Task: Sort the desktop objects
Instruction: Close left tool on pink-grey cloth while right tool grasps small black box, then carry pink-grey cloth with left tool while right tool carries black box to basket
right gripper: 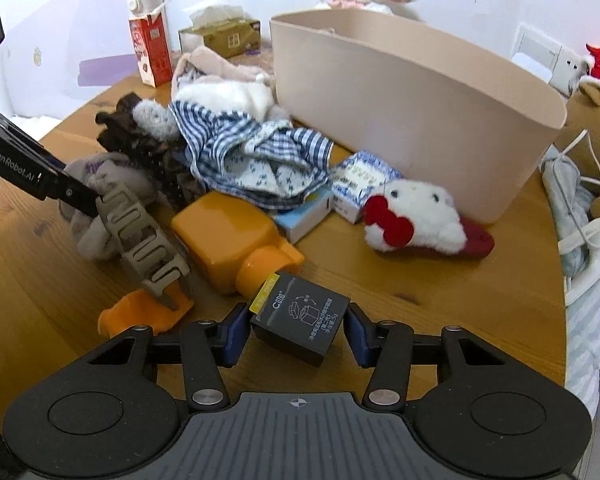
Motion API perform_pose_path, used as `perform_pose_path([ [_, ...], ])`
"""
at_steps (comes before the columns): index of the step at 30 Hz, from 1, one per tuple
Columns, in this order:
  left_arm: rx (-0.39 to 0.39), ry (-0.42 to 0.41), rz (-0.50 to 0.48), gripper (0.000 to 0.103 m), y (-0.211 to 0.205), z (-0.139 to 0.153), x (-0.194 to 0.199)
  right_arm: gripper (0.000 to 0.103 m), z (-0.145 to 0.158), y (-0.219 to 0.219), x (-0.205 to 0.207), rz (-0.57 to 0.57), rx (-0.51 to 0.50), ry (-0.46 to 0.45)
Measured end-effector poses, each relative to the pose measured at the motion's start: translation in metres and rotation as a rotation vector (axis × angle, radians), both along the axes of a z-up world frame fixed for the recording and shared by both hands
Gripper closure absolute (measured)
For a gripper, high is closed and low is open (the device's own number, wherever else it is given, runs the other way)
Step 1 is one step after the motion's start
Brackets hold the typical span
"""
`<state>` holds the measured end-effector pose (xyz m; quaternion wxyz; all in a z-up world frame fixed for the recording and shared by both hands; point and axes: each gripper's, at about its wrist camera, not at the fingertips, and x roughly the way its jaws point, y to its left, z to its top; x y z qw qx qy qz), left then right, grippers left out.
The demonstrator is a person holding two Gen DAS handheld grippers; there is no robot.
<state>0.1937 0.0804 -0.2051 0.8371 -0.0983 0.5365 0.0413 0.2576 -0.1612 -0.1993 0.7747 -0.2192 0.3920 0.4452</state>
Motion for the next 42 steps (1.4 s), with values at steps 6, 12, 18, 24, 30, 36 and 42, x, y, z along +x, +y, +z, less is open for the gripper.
perform_pose_path([
  [6,-0.026,-0.018,0.025,0.064,0.005,0.008,-0.010,0.055,0.008,-0.006,0.002,0.022,0.023,-0.008],
  [12,-0.037,-0.058,-0.002,0.065,0.005,0.025,-0.016,0.055,0.018,-0.010,0.002,0.047,0.042,-0.027],
  [18,-0.037,-0.115,-0.024,0.066,0.004,0.047,-0.015,0.055,0.034,-0.015,0.008,0.047,0.070,-0.061],
  [24,-0.011,-0.158,-0.034,0.065,0.004,0.065,-0.002,0.055,0.051,-0.020,0.025,0.008,0.108,-0.091],
  [30,0.013,-0.199,-0.070,0.066,0.001,0.079,0.014,0.055,0.064,-0.025,0.044,-0.032,0.131,-0.121],
  [36,0.035,-0.252,-0.109,0.065,0.000,0.100,0.040,0.055,0.075,-0.029,0.060,-0.044,0.139,-0.158],
  [42,0.052,-0.311,-0.105,0.065,-0.004,0.120,0.071,0.055,0.086,-0.031,0.080,-0.063,0.160,-0.188],
])
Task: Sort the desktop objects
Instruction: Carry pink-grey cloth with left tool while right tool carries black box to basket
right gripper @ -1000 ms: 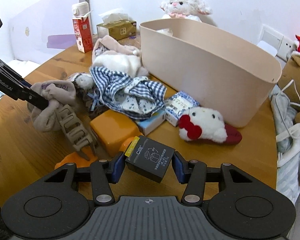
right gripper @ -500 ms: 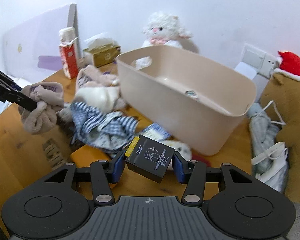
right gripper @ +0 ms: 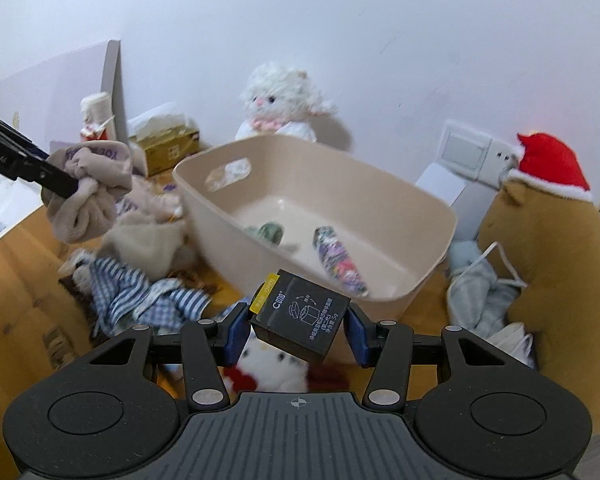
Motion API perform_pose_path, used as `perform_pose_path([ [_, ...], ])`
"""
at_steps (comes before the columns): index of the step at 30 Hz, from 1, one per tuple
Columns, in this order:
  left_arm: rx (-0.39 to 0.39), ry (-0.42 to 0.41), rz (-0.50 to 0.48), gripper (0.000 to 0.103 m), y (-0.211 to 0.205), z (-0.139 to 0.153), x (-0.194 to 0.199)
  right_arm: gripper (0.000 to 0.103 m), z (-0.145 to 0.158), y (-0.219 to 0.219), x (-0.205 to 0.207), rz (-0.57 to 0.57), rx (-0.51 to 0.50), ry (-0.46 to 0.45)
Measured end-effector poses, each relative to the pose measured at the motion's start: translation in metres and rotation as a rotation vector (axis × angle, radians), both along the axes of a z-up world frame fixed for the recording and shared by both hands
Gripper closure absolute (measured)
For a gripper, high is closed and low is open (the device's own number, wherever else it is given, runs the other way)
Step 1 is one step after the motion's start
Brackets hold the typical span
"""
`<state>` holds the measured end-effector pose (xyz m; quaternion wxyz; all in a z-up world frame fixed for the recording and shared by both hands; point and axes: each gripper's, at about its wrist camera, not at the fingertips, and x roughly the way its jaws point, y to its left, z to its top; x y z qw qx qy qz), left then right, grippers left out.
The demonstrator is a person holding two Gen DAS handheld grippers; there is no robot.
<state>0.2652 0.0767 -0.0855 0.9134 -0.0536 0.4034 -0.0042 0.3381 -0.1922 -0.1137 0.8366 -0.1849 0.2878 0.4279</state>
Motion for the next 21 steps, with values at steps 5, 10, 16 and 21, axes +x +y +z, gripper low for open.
perform_pose_path([
  [5,0.029,-0.020,-0.024,0.065,-0.011,0.010,0.027,0.055,0.006,-0.002,0.019,-0.025,0.015,-0.017],
  [10,0.036,-0.034,-0.033,0.065,-0.017,0.014,0.049,0.055,0.010,-0.003,0.035,-0.050,0.020,-0.031],
  [16,0.068,-0.029,-0.024,0.065,-0.025,0.006,0.078,0.055,0.012,0.002,0.053,-0.065,0.018,-0.045],
  [21,0.075,-0.009,-0.033,0.065,-0.037,-0.002,0.102,0.055,0.011,0.012,0.067,-0.065,0.009,-0.042],
])
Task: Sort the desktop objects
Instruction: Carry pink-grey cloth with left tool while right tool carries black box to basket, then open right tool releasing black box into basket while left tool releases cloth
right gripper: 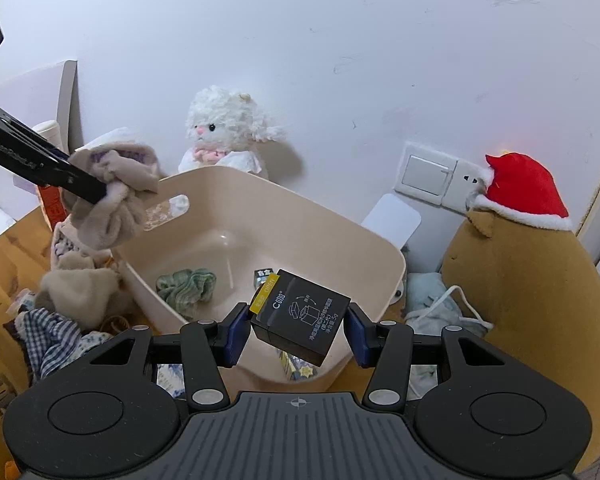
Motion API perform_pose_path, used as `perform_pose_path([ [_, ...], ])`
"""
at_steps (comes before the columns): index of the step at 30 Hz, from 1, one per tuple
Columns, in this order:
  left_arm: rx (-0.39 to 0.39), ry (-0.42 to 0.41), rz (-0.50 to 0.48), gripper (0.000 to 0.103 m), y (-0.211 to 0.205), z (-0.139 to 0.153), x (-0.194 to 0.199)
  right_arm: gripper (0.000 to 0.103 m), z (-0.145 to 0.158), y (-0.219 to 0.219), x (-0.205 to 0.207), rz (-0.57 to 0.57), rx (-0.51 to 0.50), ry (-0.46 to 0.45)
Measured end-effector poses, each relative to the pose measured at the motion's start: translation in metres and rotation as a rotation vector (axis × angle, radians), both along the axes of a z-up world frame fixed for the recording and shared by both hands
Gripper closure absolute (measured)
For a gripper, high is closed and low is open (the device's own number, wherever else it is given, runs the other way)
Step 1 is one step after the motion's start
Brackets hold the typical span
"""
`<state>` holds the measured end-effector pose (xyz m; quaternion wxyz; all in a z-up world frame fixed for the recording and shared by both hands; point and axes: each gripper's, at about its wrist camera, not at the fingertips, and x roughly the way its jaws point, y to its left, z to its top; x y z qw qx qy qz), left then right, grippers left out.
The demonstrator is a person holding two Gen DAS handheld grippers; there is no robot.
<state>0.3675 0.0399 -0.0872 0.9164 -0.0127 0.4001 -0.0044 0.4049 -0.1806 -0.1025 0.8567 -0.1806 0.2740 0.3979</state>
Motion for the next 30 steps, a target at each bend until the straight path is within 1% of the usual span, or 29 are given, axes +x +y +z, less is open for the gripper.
perform_pose_path([
  [6,0.027,0.037,-0.017,0.065,-0.016,-0.014,0.024,0.055,-0.016,0.014,0.014,0.000,-0.030,0.033],
  [9,0.038,0.063,-0.012,0.065,-0.020,-0.024,0.035,0.055,-0.022,0.019,0.017,0.001,-0.024,0.039],
  [12,0.091,0.087,0.008,0.065,-0.025,-0.035,0.044,0.055,-0.027,0.023,0.018,0.003,-0.026,0.048],
  [13,0.098,0.095,0.014,0.065,-0.026,-0.038,0.046,0.055,-0.029,0.025,0.019,0.003,-0.029,0.051],
  [19,0.093,0.155,0.027,0.065,-0.029,-0.053,0.056,0.055,-0.042,0.033,0.027,-0.019,-0.067,0.082],
  [22,0.065,0.169,0.014,0.064,-0.030,-0.057,0.057,0.055,-0.043,0.032,0.031,-0.017,-0.065,0.104],
  [24,0.052,0.181,0.022,0.061,-0.031,-0.060,0.058,0.052,-0.044,0.034,0.033,-0.017,-0.078,0.099],
  [25,0.042,0.193,0.027,0.060,-0.031,-0.061,0.058,0.046,-0.045,0.034,0.034,-0.017,-0.082,0.101],
  [26,0.037,0.198,0.032,0.057,-0.031,-0.062,0.059,0.046,-0.045,0.035,0.035,-0.019,-0.084,0.103],
  [27,0.042,0.196,0.038,0.053,-0.032,-0.062,0.058,0.046,-0.045,0.036,0.035,-0.018,-0.087,0.102],
  [28,0.056,0.188,0.046,0.051,-0.034,-0.061,0.057,0.043,-0.045,0.037,0.034,-0.014,-0.092,0.097],
  [29,0.069,0.183,0.049,0.047,-0.034,-0.060,0.056,0.038,-0.045,0.038,0.034,-0.012,-0.096,0.091],
  [30,0.079,0.182,0.051,0.044,-0.035,-0.058,0.056,0.035,-0.045,0.038,0.033,-0.010,-0.095,0.085],
])
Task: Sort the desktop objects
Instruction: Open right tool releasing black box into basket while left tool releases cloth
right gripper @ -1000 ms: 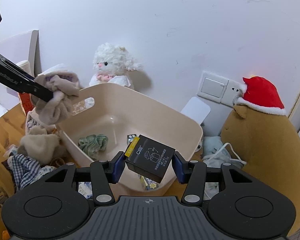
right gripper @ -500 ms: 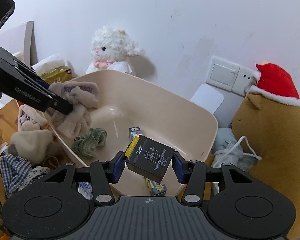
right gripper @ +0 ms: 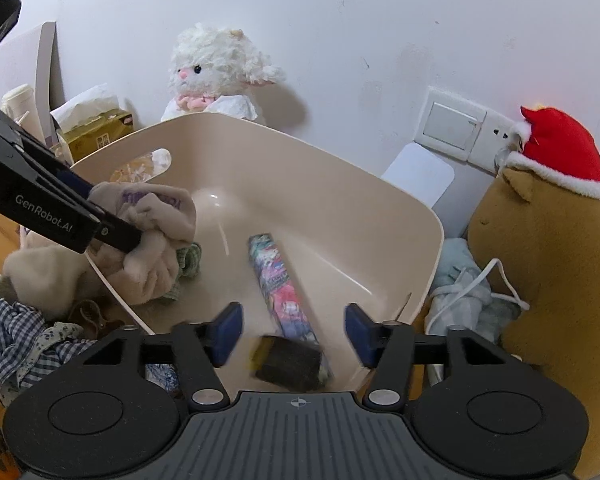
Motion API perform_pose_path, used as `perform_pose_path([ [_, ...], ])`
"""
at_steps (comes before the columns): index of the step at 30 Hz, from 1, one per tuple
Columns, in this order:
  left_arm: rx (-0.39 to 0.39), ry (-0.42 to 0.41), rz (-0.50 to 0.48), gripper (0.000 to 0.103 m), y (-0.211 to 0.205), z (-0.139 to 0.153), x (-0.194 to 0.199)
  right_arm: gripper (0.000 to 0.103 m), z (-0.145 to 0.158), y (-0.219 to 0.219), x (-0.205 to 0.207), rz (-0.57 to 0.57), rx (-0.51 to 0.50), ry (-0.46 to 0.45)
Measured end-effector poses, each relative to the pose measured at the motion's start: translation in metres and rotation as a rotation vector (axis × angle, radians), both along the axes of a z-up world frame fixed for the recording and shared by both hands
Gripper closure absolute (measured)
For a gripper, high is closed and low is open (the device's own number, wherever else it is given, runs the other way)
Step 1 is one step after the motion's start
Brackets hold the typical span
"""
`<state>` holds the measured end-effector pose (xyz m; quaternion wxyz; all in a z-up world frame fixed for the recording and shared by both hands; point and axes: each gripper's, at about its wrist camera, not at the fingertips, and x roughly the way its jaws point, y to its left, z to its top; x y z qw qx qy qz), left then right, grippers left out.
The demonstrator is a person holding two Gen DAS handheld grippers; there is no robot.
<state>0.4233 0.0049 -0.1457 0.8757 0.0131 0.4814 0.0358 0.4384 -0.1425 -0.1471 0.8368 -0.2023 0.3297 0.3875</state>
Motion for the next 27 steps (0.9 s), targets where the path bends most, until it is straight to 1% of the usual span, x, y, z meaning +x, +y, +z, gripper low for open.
perform_pose_path([
  [2,-0.002,0.000,-0.002,0.041,0.002,0.003,-0.001,0.024,0.001,0.000,-0.001,0.004,0.006,0.001],
  [3,-0.006,-0.002,0.001,0.039,0.003,0.005,-0.002,0.023,0.002,0.000,-0.002,0.008,0.003,-0.002],
  [5,-0.010,-0.008,0.014,0.036,0.007,0.008,-0.004,0.017,0.003,0.001,-0.004,0.009,-0.004,-0.011],
  [6,-0.014,-0.012,0.021,0.035,0.010,0.010,-0.005,0.014,0.004,0.001,-0.005,0.002,-0.002,-0.017],
  [8,-0.022,-0.016,0.024,0.035,0.015,0.014,-0.009,0.006,0.008,-0.001,-0.007,-0.007,0.007,-0.022],
  [10,-0.018,-0.024,0.019,0.035,0.019,0.017,-0.015,0.002,0.012,-0.003,-0.010,-0.008,0.019,-0.028],
  [12,-0.006,-0.042,0.011,0.035,0.025,0.022,-0.025,0.000,0.016,-0.006,-0.013,-0.010,0.026,-0.024],
  [16,-0.013,-0.051,0.005,0.033,0.038,0.027,-0.046,0.000,0.025,-0.012,-0.024,0.000,0.047,-0.026],
  [18,-0.015,-0.044,0.014,0.027,0.044,0.027,-0.056,0.000,0.027,-0.015,-0.030,0.005,0.048,-0.022],
  [19,-0.020,-0.045,0.025,0.026,0.048,0.027,-0.062,0.000,0.027,-0.016,-0.032,0.006,0.045,-0.020],
  [23,-0.037,-0.029,0.052,0.024,0.060,0.024,-0.079,0.000,0.023,-0.021,-0.043,0.009,0.034,-0.004],
  [27,-0.028,-0.013,0.062,0.024,0.065,0.017,-0.094,0.000,0.012,-0.023,-0.055,0.022,0.011,0.029],
])
